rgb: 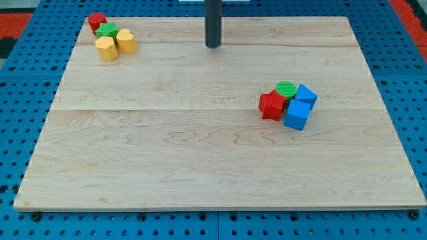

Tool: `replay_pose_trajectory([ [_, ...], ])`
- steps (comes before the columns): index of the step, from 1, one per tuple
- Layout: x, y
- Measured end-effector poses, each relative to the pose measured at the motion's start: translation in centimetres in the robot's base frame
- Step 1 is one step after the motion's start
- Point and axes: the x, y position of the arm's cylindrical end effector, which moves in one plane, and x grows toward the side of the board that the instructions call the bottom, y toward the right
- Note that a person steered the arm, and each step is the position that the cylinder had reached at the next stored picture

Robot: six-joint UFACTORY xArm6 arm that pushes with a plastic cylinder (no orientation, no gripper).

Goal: Push the yellow blocks towards up

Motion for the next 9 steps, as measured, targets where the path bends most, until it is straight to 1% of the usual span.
replay_pose_trajectory([
  [1,-3.4,-7.2],
  [2,-5.3,-9.9],
  [3,-5.3,-14.0],
  [4,-5.3,-16.3],
  [5,-5.4,-16.2],
  [6,-0.5,-10.3],
  [7,7.2,-4.9],
  [8,13.9,-8.8],
  [9,16.6,-19.9],
])
